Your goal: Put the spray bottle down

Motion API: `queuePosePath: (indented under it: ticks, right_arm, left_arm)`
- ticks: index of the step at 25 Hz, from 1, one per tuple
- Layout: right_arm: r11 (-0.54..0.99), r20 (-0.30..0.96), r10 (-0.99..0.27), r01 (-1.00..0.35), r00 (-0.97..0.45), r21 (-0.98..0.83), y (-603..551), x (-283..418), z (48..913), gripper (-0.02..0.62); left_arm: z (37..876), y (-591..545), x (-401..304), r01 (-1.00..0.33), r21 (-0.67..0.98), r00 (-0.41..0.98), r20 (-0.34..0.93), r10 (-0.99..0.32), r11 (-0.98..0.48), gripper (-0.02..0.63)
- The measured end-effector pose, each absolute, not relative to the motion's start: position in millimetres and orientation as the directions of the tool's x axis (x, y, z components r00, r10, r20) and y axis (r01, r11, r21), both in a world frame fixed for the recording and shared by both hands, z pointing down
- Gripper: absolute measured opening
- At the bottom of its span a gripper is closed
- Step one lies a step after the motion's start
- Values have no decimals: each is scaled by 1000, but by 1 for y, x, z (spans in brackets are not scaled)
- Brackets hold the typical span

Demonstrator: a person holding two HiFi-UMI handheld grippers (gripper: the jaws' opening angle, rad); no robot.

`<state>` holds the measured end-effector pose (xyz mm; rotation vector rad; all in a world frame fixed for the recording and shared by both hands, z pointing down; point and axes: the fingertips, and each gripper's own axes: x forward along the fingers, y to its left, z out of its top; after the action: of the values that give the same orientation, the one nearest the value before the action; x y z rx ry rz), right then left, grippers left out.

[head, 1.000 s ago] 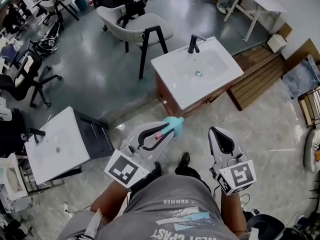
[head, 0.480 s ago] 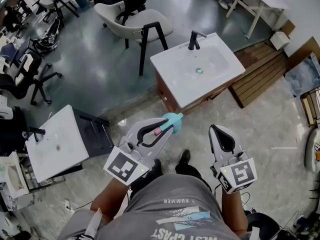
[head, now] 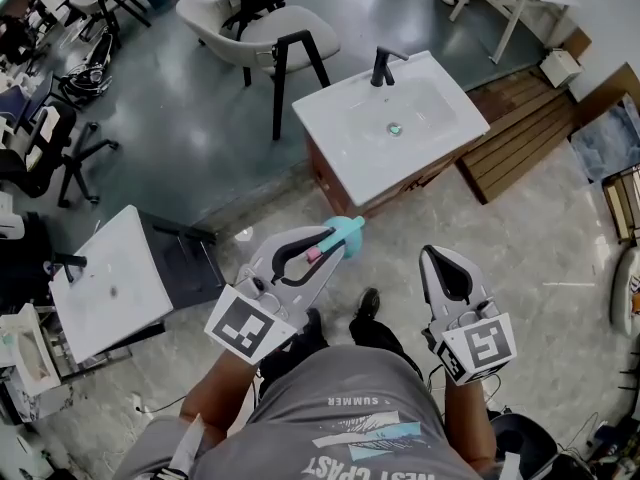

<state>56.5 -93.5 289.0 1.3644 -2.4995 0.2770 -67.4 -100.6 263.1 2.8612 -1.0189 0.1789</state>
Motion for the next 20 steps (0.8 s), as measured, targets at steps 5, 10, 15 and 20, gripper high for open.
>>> queuePosePath:
  ticks: [5, 10, 15, 20]
  right_arm:
    - [528, 344, -789, -848, -510, -45, -95, 67, 300, 2]
    - [520, 357, -786, -852, -504, -57, -98, 76, 309, 2]
    - [515, 366, -785, -855, -500, -65, -105, 86, 318, 2]
    - [512, 366, -785, -856, -499, -71, -113, 92, 325, 2]
  left_arm:
    - [273, -107, -58, -633, 58, 769, 158, -619, -772, 58]
    - [282, -116, -51, -636, 61, 766, 169, -620, -770, 58]
    - [291, -126, -43, -638, 65, 764, 182, -619, -767, 58]
    - [299, -134, -38, -644, 65, 758, 192, -624, -762, 58]
